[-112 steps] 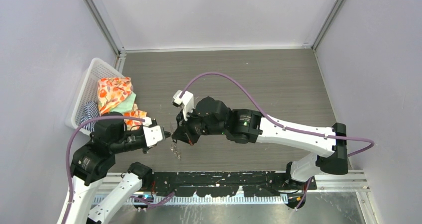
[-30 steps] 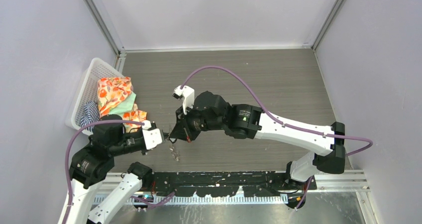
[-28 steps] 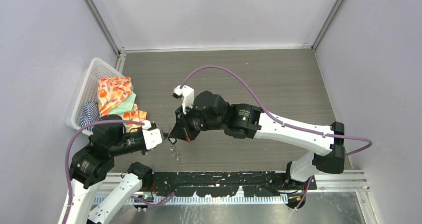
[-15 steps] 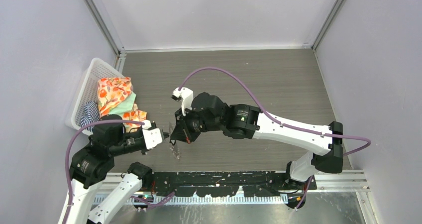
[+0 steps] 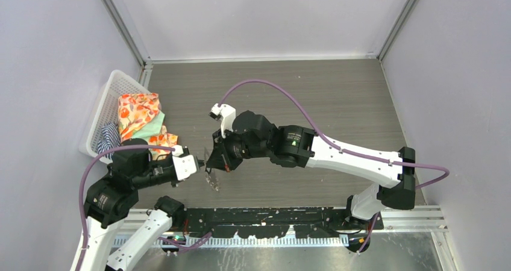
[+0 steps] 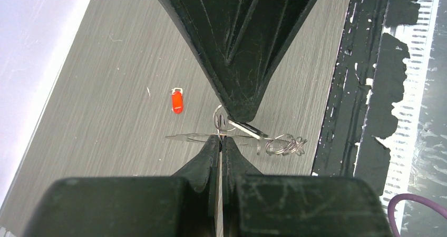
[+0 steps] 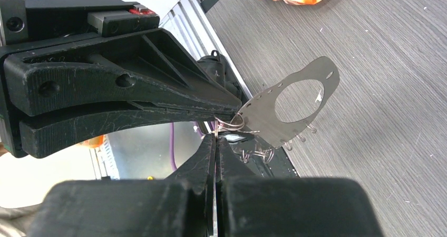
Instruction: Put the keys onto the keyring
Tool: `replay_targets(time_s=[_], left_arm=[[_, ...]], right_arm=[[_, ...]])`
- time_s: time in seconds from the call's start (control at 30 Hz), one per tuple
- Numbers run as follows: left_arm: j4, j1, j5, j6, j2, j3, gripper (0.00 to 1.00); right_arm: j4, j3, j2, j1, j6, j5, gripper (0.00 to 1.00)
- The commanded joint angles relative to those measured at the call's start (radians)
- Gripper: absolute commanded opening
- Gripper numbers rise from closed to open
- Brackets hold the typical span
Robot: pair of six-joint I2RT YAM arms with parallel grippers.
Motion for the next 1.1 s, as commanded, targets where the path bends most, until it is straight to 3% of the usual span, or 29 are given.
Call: replay_targets(time_s=[0.0,1.07], left_arm=[[0.053,-0.001,0.022,0.000,-0.017,0.005,0.00],[0.090,-0.001,0.044,-0.041,-0.030,0.013,0.00]], right_arm=[[0.029,0.004,-0.013,-0.017,0.029,0.044,0.01],[0.080,-0.097,-0.070,-0.066,0.092,0.013,0.01]])
